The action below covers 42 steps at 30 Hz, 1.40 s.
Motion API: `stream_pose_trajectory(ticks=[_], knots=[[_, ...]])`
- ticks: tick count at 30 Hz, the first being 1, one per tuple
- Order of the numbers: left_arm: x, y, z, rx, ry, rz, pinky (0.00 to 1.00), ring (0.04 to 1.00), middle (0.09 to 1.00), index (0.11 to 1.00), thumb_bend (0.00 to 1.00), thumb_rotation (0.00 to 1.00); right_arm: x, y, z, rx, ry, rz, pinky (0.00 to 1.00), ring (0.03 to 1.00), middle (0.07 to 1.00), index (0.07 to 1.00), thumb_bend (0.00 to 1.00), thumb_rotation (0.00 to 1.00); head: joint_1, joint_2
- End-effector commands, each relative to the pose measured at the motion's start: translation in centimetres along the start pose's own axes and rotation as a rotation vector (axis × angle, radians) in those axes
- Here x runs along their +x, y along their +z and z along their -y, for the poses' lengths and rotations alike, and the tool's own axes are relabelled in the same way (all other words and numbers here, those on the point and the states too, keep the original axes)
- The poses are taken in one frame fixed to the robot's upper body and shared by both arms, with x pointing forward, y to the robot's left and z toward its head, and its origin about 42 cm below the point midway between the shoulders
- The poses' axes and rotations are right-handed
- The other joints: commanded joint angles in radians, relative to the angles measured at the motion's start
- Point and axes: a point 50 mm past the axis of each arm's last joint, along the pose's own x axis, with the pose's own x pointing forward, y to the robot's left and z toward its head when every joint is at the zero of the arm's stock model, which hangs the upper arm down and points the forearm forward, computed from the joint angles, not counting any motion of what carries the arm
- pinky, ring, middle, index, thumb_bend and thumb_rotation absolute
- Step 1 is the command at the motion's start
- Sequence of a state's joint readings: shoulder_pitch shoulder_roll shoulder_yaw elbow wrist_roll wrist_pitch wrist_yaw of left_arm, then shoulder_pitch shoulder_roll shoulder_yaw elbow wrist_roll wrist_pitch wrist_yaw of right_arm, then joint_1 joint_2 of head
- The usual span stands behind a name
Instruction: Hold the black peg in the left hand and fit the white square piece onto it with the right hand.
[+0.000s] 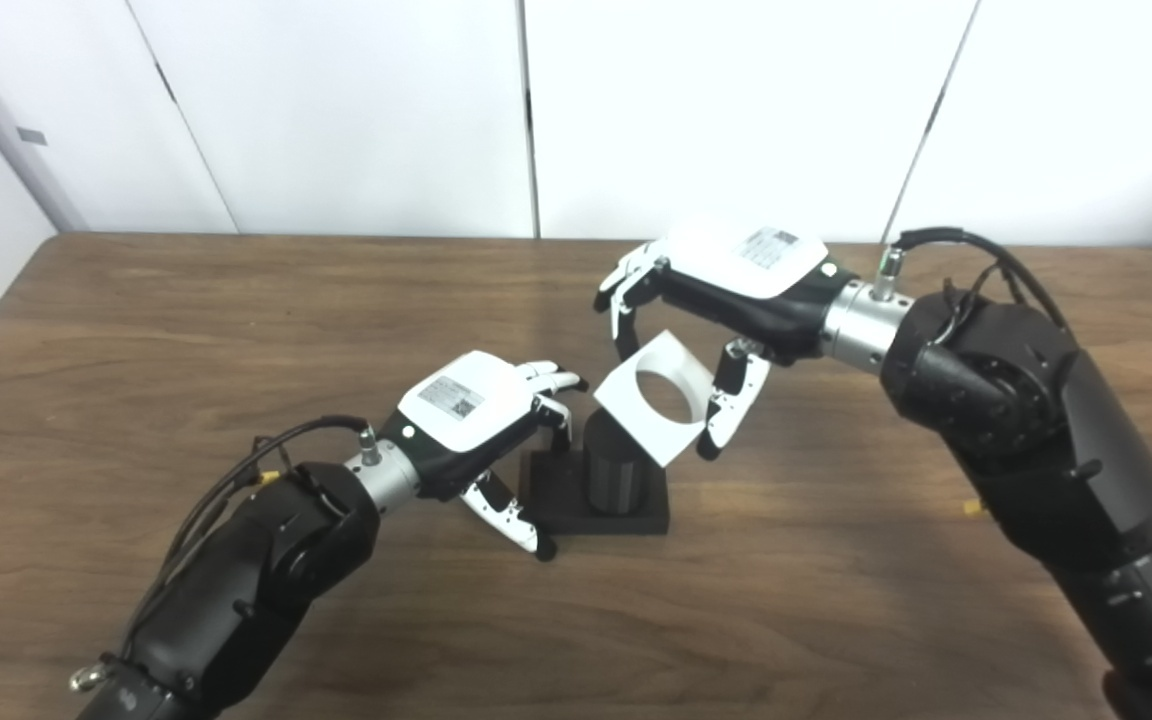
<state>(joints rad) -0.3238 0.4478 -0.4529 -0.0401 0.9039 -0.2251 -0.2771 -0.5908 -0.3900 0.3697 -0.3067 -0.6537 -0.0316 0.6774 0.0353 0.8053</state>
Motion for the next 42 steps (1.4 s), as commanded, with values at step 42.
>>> stream_pose_trajectory(ticks=[42], knots=[[0.7, 0.8, 0.2, 0.038, -0.036, 0.005, 0.75, 0.909, 0.912, 0.490, 0.52, 0.08, 2.8, 0.2, -0.8, 0.020, 0.013, 0.021, 0.78, 0.812, 0.771, 0.479, 0.52, 0.14, 0.012, 0.014]])
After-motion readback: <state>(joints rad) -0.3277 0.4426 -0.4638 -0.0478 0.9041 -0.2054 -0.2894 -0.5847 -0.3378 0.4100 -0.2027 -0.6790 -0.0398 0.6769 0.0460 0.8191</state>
